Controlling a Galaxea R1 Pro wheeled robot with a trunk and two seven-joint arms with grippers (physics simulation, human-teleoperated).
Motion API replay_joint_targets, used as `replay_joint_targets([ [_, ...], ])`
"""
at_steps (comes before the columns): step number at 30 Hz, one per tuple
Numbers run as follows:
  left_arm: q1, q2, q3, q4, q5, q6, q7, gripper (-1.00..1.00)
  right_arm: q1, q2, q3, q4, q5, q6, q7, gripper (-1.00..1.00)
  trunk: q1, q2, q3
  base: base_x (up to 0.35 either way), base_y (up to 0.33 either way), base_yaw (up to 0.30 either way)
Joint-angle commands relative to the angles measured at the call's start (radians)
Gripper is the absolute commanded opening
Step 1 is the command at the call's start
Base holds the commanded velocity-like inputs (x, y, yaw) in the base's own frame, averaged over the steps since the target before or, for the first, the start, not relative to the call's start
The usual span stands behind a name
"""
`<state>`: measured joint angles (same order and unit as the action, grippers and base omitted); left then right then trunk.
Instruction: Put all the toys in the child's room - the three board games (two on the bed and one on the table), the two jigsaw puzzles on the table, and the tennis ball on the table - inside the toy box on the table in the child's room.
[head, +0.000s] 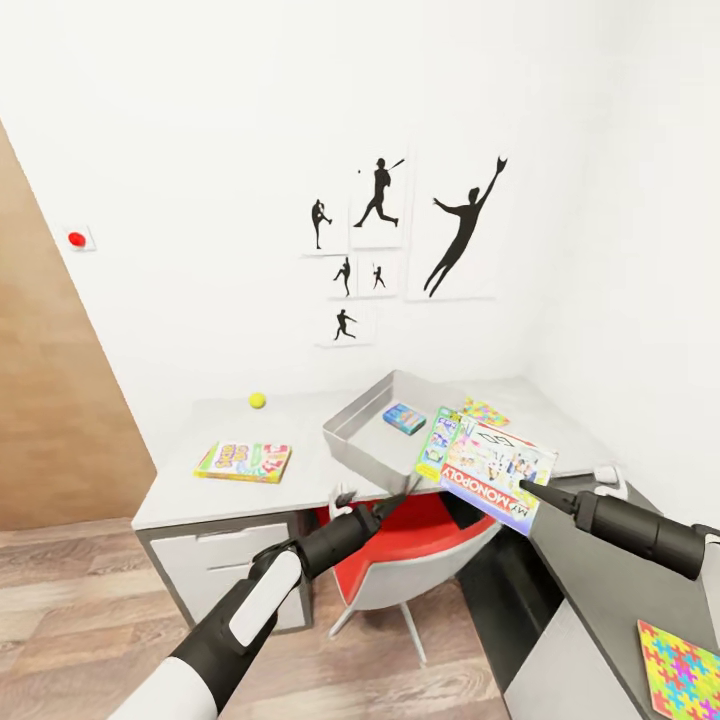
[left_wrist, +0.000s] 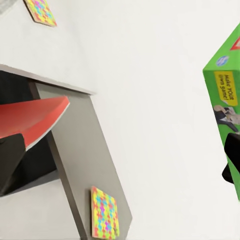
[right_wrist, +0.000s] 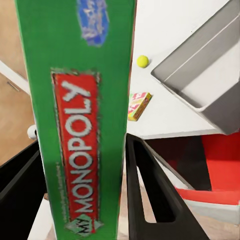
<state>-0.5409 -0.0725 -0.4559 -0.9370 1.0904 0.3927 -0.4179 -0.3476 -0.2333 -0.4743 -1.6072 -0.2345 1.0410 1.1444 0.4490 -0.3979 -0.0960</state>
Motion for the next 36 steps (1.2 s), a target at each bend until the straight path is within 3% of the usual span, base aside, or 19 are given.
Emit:
replay_joint_targets([
  [1, -0.001, 0.0, 0.0, 0.0, 0.01, 0.007, 0.0, 1.0, -0.001, 0.0, -0.001, 0.0, 0.0, 0.006, 0.008, -1.0, 0.001, -0.002, -0.002, 0.229, 0.197, -0.017],
  [16, -0.001, 0.0, 0.0, -0.002, 0.012, 0.004, -0.005, 1.0, -0.005, -0.015, -0.017, 0.0, 0.0, 0.006, 0.011, -1.0, 0.001, -0.002, -0.002, 0.248, 0.241, -0.055],
  [28, -0.001, -0.001, -0.003, -0.003, 0.003, -0.005, -0.005, 1.0, -0.012, -0.016, -0.035, 0.0, -0.001, 0.006, -0.066, -1.0, 0.001, -0.002, -0.002, 0.119, 0.127, -0.024],
  [36, -0.001, -0.001, -0.001, -0.003, 0.006, -0.006, -0.005, 1.0, -0.01, -0.017, -0.098, 0.0, -0.023, 0.006, -0.074, -1.0, 0.001, -0.002, -0.002, 0.011, 0.011, -0.002],
])
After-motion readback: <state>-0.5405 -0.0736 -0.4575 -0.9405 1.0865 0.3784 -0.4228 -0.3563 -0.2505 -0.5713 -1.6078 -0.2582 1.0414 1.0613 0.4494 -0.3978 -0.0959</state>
